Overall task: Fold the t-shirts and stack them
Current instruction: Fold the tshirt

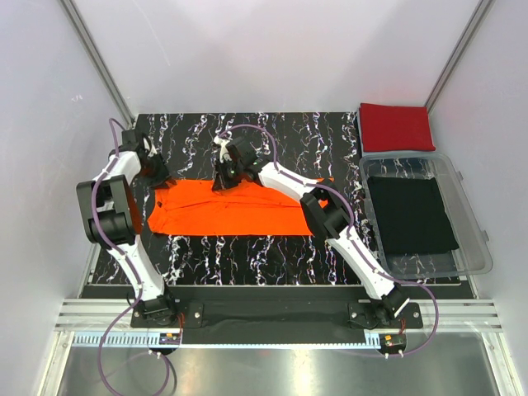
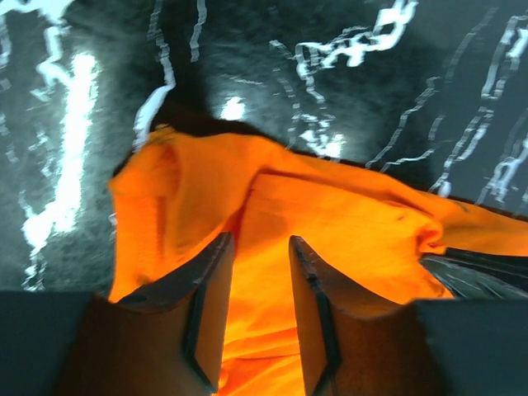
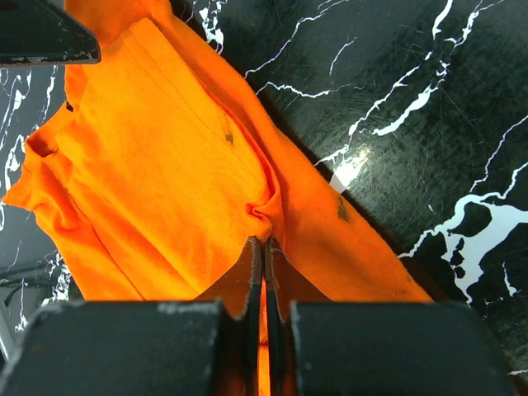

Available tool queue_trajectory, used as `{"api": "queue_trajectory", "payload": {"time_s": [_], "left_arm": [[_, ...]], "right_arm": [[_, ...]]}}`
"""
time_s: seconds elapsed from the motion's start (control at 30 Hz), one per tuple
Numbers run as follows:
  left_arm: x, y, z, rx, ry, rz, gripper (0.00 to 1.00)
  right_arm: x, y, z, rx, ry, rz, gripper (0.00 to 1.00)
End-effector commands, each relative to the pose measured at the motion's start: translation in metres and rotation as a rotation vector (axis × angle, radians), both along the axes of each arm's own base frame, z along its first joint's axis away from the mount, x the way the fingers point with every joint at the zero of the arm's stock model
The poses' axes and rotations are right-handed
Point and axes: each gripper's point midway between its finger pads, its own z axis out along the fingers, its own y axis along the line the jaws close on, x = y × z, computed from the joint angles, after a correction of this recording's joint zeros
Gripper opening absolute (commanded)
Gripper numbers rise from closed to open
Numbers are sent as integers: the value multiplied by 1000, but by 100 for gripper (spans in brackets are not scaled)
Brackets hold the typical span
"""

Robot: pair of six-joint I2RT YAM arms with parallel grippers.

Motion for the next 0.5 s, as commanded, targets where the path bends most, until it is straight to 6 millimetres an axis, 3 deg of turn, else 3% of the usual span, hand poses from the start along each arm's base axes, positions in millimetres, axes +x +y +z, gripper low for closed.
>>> {"api": "queue_trajectory", "payload": {"time_s": [0.0,0.2,0.47], "left_arm": [[19,-8,14,-50,-90,-30,36],[11,-12,4,-70,-66,-23,31],[-5,6,12,44,-42,26,44]], "right_arm": [[0,12,60,70,-96,28,0],[-1,10,60,65,-97,28,0],[-2,12,65,75,-101,32,0]]}}
